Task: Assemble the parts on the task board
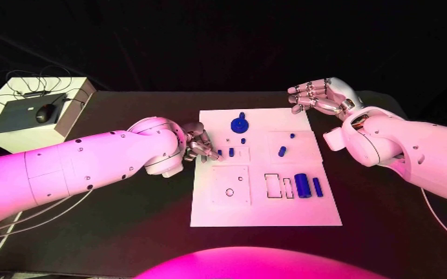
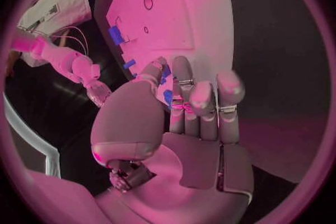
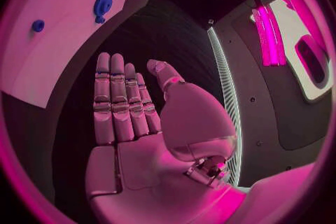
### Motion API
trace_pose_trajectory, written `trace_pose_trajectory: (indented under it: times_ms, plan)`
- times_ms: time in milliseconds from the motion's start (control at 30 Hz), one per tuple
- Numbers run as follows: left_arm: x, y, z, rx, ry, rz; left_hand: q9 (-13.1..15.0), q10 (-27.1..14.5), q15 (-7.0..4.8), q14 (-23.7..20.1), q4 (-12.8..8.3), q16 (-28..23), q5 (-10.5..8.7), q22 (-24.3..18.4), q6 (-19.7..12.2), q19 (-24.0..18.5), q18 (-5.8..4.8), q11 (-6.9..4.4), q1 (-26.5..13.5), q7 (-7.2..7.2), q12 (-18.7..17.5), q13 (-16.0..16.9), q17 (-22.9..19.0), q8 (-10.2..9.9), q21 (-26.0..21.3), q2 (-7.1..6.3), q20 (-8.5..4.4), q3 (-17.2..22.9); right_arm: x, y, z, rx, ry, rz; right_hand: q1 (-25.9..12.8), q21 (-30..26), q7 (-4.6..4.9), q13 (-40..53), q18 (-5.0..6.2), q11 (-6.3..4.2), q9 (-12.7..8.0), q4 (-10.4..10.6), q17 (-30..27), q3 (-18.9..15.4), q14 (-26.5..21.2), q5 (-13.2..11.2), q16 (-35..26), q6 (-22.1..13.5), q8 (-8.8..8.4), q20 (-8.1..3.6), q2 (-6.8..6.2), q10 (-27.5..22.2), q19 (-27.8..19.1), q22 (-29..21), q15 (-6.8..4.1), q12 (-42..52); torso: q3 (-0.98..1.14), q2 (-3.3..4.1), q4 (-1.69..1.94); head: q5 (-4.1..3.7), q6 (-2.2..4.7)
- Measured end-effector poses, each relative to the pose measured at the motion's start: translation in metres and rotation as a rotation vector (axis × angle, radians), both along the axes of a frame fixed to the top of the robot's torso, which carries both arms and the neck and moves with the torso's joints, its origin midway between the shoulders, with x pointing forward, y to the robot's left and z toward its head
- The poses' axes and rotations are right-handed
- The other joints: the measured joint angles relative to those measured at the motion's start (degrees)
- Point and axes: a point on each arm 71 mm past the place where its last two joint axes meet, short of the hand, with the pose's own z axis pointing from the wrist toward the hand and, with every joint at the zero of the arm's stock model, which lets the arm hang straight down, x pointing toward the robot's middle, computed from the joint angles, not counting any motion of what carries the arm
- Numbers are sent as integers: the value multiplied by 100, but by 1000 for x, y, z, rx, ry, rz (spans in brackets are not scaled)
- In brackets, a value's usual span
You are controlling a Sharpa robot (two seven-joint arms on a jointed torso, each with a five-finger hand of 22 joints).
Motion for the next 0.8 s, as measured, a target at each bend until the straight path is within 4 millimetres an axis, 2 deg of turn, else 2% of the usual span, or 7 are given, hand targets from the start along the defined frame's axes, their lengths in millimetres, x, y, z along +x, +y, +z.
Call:
trace_pose_trajectory:
  times_ms: [100,133,267,367,567,700,800]
  plan:
    - [3,4,8,-18,0,1,-90,-225,72,-234,82,-285,0,-115,-240,-247,8,109,61,151,-138,-84,-322,-103,-507,62,65,-187,0,0,0,-1,0,-1,0,0,0,0,0,0,0,0,0,0,0,0,0,0,0,0,0,0,0,0,0,0,-3,-1,0,-2,2]
    - [3,5,10,-24,2,1,-125,-308,102,-338,108,-413,0,-206,-322,-344,87,143,64,188,-197,-129,-470,-135,-720,64,97,-218,0,0,0,-1,0,-1,0,0,0,0,0,0,0,0,0,0,0,0,0,0,0,0,0,0,0,0,0,0,-3,-1,0,-2,3]
    - [7,10,20,-52,10,-3,-281,-475,212,-669,177,-685,0,-559,-533,-626,264,259,252,297,-403,-442,-946,-157,-1462,211,275,-623,0,-1,-1,-1,1,-2,0,0,0,0,0,0,0,0,0,0,0,0,0,0,0,0,0,0,0,0,0,0,-8,-1,-1,-7,3]
    - [10,16,28,-66,18,-4,-349,-586,264,-803,178,-706,0,-699,-639,-721,271,313,457,365,-471,-618,-1120,-126,-1752,290,353,-794,0,-1,-1,-2,1,-2,0,0,0,0,0,0,-1,0,0,0,0,0,0,0,0,0,0,0,0,0,0,0,-10,-1,-2,-16,3]
    - [15,29,35,-83,34,1,-540,-975,415,-1240,-8,-1230,0,-1054,-920,-1011,278,462,940,503,-948,-1061,-1626,-159,-2294,503,500,-779,1,-1,-1,-2,1,-2,39,5,0,0,1,-1,-5,-32,0,32,21,0,0,0,0,0,-39,1,0,7,-21,0,-3,-1,0,-26,3]
    - [20,32,37,-122,26,-2,-733,-1328,625,-1651,-257,-2065,0,-1593,-1139,-1345,281,669,1397,594,-1593,-1657,-2310,-217,-3010,683,706,-574,1,-2,-1,-3,2,-4,100,22,-3,0,0,-21,-5,-73,-8,22,22,0,0,3,0,-3,-22,22,-3,22,-21,0,-3,-1,0,-28,14]
    - [23,32,39,-175,-4,-20,-902,-1479,754,-1792,-426,-2734,0,-2009,-1212,-1512,280,770,1641,592,-1959,-2072,-2911,-231,-3503,707,822,-406,1,-3,-1,-5,2,-7,116,45,10,0,0,-22,-5,-89,-8,23,22,-4,0,-10,0,-22,-38,22,-22,32,-21,0,-2,-1,-3,-29,28]
